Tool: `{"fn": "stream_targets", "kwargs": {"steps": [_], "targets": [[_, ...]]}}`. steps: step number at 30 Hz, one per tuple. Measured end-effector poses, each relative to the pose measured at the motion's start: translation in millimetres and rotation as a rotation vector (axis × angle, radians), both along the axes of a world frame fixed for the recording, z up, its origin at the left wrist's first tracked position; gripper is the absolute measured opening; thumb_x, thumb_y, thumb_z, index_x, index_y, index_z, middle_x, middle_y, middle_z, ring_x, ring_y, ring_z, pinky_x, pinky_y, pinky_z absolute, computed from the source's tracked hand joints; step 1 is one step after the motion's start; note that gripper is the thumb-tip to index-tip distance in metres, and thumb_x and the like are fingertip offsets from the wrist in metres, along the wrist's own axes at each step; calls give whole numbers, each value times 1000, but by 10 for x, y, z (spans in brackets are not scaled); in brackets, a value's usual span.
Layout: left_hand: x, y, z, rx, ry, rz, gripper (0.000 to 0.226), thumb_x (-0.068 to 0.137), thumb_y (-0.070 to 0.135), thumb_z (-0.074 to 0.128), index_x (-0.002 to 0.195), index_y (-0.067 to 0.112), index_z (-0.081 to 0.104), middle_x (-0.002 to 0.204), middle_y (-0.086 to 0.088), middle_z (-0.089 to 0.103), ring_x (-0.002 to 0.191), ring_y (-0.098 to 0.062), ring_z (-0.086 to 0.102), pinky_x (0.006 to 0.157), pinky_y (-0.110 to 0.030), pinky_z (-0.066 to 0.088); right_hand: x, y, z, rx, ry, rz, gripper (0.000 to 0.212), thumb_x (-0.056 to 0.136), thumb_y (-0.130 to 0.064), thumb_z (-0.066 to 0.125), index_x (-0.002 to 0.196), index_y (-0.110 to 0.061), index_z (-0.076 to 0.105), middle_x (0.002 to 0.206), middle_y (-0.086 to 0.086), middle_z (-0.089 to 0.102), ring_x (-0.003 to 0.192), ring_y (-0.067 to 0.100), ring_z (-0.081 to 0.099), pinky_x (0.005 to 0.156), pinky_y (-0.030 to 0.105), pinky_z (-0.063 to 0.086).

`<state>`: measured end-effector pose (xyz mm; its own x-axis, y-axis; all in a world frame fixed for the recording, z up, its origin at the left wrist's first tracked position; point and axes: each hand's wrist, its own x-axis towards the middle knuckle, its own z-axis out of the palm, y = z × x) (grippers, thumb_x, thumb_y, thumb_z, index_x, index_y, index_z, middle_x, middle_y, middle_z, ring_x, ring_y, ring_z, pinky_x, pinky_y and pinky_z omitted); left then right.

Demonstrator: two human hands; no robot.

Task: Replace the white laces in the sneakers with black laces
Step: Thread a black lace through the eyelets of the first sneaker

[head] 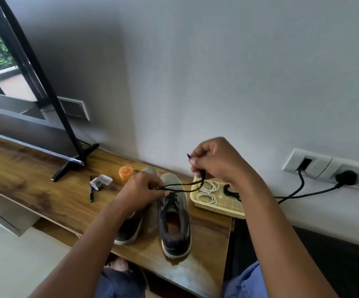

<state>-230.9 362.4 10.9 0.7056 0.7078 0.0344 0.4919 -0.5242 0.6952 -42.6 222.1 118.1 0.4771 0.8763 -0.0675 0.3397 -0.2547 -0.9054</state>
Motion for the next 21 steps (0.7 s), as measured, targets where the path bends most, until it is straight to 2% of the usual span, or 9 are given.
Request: {"fn": "stream_targets", "kwargs": {"steps": [2, 4, 6, 8, 11, 13, 17, 18, 21], "targets": [[-55, 36, 30, -32, 10, -18, 10, 81, 26, 89, 78, 29, 80, 68, 15, 69, 60, 1, 59, 58, -16, 44, 82, -26, -192, -184, -185, -3, 12, 83, -4, 79, 79, -15, 77, 74, 3, 77, 72, 20, 75, 67, 32, 61], [-76, 19, 69, -87, -5, -45, 7, 82, 22, 88, 81, 24, 82, 69, 7, 72, 57, 0, 58, 57, -19, 46, 70, -33, -359, -293, -296, 21, 11, 83, -12, 82, 80, -22, 77, 79, -6, 75, 75, 14, 72, 60, 22, 50], [-68, -35, 106, -167, -25, -82, 6, 83, 17, 88, 83, 17, 82, 68, 1, 74, 56, -4, 61, 54, -18, 48, 2, 1, -516, -332, -313, 49, 14, 86, -18, 82, 79, -27, 74, 82, -9, 71, 78, 12, 68, 61, 22, 48], [-50, -80, 139, -224, -43, -114, 7, 84, 14, 87, 86, 12, 81, 73, -6, 77, 62, -13, 69, 58, -24, 56, -88, 68, -665, -339, -315, 62, 17, 87, -18, 82, 77, -28, 72, 83, -6, 72, 78, 14, 69, 67, 29, 57], [-55, -116, 171, -274, -65, -168, 5, 85, 8, 84, 89, 7, 81, 78, -11, 78, 74, -28, 77, 70, -35, 65, -278, 122, -832, -290, -136, 52, 14, 89, -6, 77, 84, -17, 70, 80, 7, 75, 70, 24, 76, 70, 41, 66], [-78, -134, 192, -308, -61, -211, 4, 86, 4, 83, 89, 7, 82, 79, -12, 78, 74, -27, 77, 69, -32, 64, -373, 98, -925, -227, 26, 49, 16, 91, 4, 72, 93, -11, 67, 75, 13, 73, 66, 30, 77, 68, 50, 66], [-118, -141, 202, -320, 19, -275, 9, 86, 5, 83, 93, 10, 82, 83, -11, 79, 76, -25, 78, 70, -30, 63, -456, 17, -1051, -129, 142, 146, 39, 87, 13, 69, 115, -15, 71, 71, 13, 70, 62, 28, 73, 57, 36, 63], [-122, -138, 191, -316, 33, -285, 10, 86, 6, 84, 94, 11, 82, 84, -10, 80, 77, -25, 78, 71, -32, 63, -464, 7, -1079, -125, 149, 189, 40, 87, 13, 69, 115, -14, 74, 73, 15, 71, 64, 29, 73, 58, 35, 63], [-110, -153, 186, -310, 74, -307, 11, 86, 7, 84, 96, 13, 82, 84, -8, 80, 79, -24, 79, 74, -34, 64, -478, -28, -1140, -122, 114, 269, 26, 85, 11, 71, 97, -9, 81, 80, 21, 76, 67, 29, 74, 65, 38, 65]]}}
